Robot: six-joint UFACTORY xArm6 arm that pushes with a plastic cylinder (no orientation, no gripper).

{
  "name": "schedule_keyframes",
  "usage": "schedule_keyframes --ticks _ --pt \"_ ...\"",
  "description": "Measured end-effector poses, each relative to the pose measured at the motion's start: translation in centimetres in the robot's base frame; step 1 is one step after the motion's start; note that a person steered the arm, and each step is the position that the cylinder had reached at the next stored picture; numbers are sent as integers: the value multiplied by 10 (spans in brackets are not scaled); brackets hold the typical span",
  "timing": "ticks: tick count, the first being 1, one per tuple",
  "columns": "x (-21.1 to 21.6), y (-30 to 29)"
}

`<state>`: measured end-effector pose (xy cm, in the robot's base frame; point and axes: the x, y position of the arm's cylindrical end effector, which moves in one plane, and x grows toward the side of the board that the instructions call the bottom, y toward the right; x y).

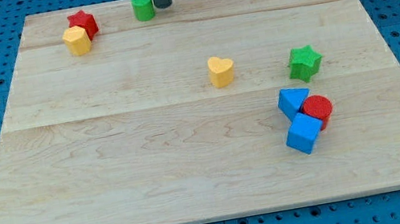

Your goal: Move the green blocks and yellow heart towards the top left of the board

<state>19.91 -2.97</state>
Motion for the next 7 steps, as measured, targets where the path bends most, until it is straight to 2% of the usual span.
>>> schedule_keyframes --ticks 1,2,3,4,5,6,7 --pt "-5 -18" --pt "26 -58" --pt "37 -84" --pt "41 -28" --pt "57 84" --pt "87 178" --pt "121 229"
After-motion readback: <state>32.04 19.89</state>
